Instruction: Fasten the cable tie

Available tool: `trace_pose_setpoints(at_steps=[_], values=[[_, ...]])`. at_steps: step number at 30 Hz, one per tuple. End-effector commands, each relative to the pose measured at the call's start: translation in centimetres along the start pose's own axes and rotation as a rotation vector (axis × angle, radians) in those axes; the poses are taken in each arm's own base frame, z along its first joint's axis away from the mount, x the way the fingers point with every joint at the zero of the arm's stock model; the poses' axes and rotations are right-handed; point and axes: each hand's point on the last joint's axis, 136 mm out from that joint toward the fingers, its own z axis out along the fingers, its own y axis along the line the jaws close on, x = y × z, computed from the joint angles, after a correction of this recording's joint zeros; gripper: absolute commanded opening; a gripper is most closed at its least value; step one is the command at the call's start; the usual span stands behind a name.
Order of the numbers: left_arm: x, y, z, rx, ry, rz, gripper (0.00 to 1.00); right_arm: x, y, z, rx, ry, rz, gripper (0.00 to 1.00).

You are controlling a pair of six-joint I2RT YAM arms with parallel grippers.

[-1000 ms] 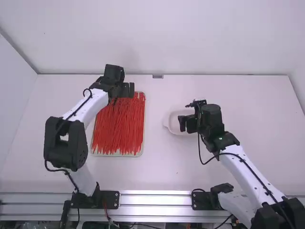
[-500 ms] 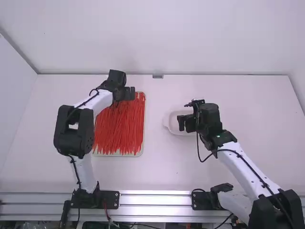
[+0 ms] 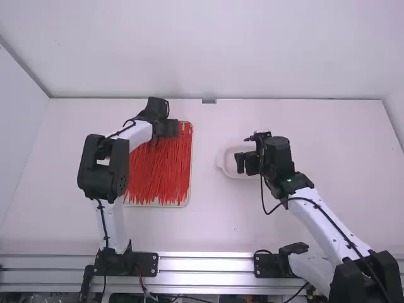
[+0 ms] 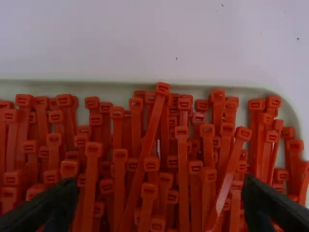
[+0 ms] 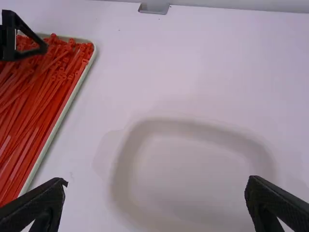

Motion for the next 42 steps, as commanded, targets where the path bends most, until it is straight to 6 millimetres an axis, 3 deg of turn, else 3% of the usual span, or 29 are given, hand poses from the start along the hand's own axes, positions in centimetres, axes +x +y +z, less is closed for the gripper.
trace_pose_setpoints(at_steps=[1,12,20,29,39,42], values=[[0.6,0.5,0.7,-0.003,0.018,-0.009,0.73,-1.7,0.1,-0.3,-0.003,-0.035,0.001,0.99],[2.1,0.9,2.3,-0.011,0.056,-0.017,0.60,-1.7,0.1,-0.3,-0.003,-0.035,0.001,0.99],[2.0,0.9,2.3,-0.012,0.052,-0.018,0.53,-1.8,0.1,-0.3,-0.002,-0.036,0.001,0.99],[1.0,0.8,1.8,-0.013,0.044,-0.018,0.57,-1.8,0.1,-0.3,-0.003,-0.036,0.001,0.99],[-0.1,0.6,0.9,-0.013,0.054,-0.018,0.54,-1.8,0.1,-0.3,-0.002,-0.036,-0.002,0.99],[0.2,0.6,0.9,-0.018,0.067,-0.030,0.49,-1.8,0.1,-0.3,-0.003,-0.036,-0.002,0.99]])
